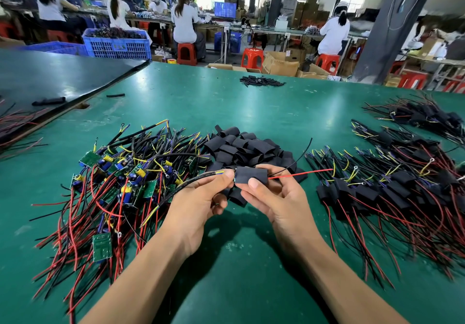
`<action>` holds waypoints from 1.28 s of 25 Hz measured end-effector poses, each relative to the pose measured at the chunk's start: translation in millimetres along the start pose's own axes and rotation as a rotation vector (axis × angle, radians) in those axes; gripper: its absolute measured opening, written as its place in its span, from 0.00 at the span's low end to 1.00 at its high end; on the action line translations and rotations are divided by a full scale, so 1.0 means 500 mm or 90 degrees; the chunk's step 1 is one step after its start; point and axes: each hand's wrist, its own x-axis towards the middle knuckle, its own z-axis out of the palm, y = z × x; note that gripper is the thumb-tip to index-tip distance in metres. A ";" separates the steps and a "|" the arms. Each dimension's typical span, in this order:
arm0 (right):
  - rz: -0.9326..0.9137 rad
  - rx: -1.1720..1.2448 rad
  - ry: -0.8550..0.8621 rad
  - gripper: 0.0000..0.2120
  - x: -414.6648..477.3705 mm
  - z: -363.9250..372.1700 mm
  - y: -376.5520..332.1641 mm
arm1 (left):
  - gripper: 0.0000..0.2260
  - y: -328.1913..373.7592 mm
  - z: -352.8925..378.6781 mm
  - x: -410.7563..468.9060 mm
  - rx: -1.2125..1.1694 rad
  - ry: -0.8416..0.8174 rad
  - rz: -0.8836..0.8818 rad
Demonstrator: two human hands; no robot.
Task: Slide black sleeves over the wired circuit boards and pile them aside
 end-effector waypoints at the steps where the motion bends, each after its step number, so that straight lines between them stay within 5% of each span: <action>1: 0.001 -0.006 0.003 0.14 0.000 0.001 0.001 | 0.15 0.000 0.000 0.001 0.003 0.000 -0.001; 7: -0.014 -0.060 -0.017 0.13 -0.005 0.002 0.003 | 0.06 -0.002 -0.010 0.007 0.040 0.013 -0.028; 17: -0.058 -0.194 -0.083 0.14 -0.002 -0.011 0.007 | 0.04 -0.003 -0.010 0.010 0.075 0.045 0.006; 32: 0.070 0.006 -0.153 0.14 0.002 -0.012 -0.008 | 0.04 -0.004 -0.008 0.007 0.034 -0.001 0.069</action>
